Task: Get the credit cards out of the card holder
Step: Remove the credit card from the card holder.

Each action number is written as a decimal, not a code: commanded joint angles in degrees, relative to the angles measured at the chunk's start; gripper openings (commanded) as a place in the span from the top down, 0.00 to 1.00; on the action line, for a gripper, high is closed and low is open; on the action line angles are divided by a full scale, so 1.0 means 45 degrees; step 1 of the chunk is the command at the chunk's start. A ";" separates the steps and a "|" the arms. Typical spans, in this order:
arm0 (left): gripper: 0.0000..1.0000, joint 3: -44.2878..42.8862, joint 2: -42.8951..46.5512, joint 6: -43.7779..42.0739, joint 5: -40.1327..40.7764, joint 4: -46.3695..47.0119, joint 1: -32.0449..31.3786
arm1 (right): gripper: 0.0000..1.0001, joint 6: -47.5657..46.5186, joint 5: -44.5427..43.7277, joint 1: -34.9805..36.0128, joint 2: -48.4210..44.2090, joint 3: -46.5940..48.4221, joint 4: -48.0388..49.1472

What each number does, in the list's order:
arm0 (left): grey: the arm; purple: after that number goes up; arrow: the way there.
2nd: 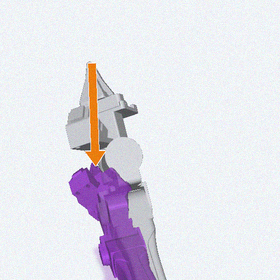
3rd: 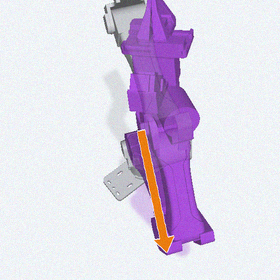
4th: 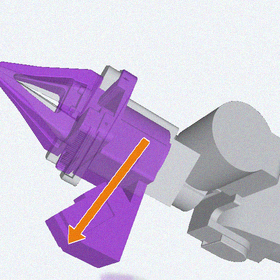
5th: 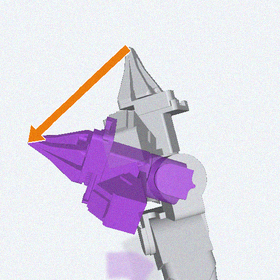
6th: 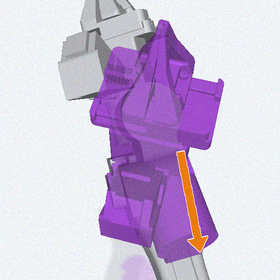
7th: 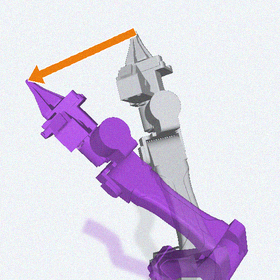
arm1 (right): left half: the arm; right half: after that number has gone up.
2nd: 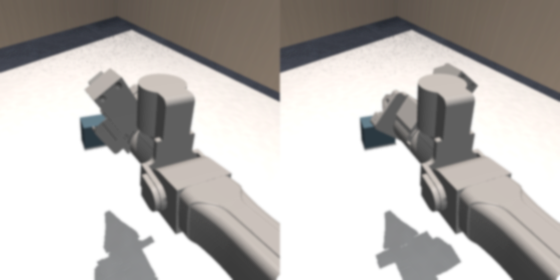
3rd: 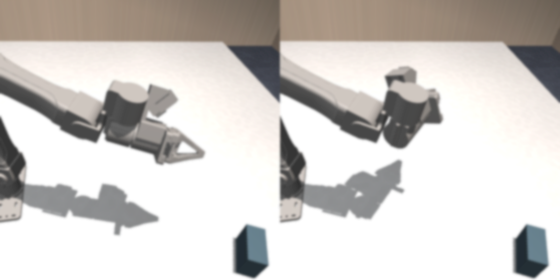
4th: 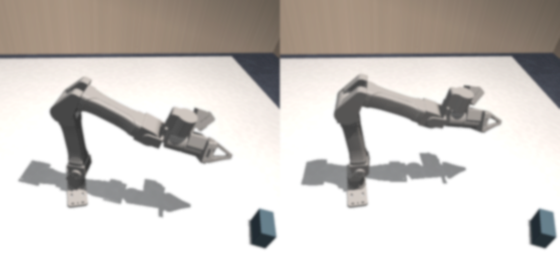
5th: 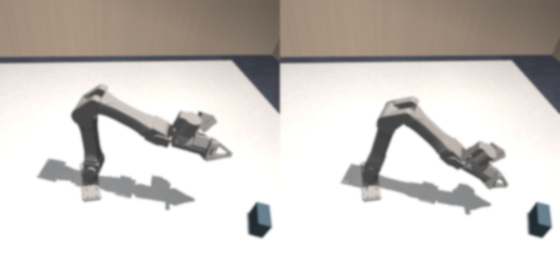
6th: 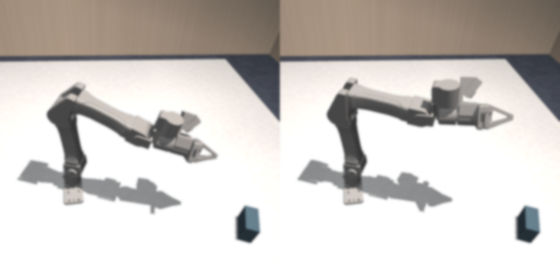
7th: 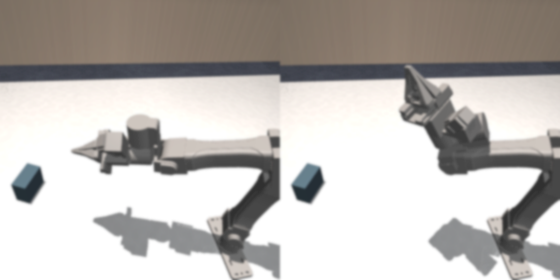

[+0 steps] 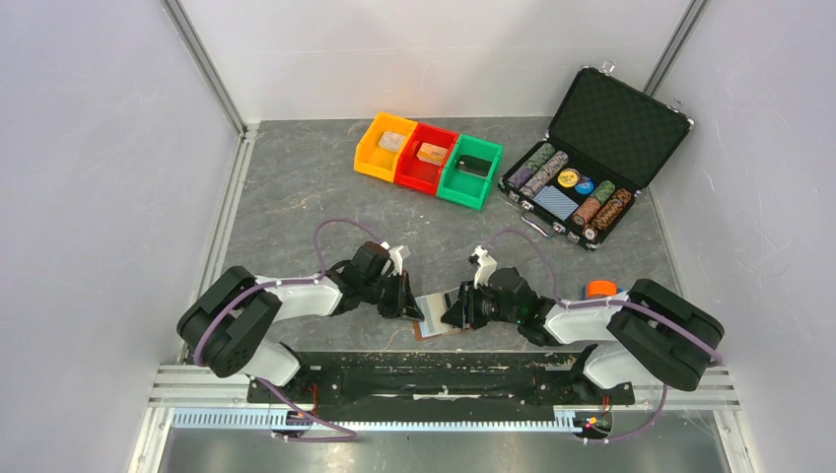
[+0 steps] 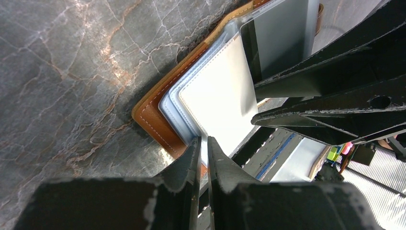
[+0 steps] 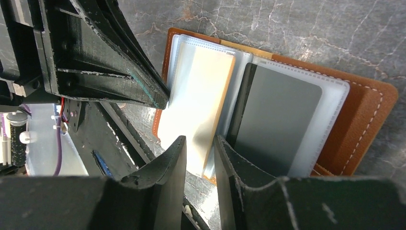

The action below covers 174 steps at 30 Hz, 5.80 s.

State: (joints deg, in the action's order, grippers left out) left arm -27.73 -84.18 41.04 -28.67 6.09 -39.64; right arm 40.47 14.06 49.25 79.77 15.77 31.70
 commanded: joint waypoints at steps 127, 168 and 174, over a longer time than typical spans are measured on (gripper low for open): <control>0.66 -0.0361 -0.0394 0.2326 0.3772 0.2455 -0.2584 | 0.95 -0.0544 -0.5498 0.1061 -0.2969 -0.1055 -0.3193; 0.63 -0.0452 -0.0367 0.3266 0.5583 0.1422 -0.3359 | 0.97 -0.0175 -0.5084 0.0910 -0.3210 -0.1394 -0.2785; 0.62 -0.0465 -0.0967 0.3585 0.5086 0.2287 -0.3438 | 0.98 -0.0057 -0.4868 0.0910 -0.2963 -0.1409 -0.2584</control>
State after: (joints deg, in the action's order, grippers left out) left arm -29.43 -86.65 57.58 -7.25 16.88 -54.63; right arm 39.64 -8.34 53.47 65.56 10.37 21.82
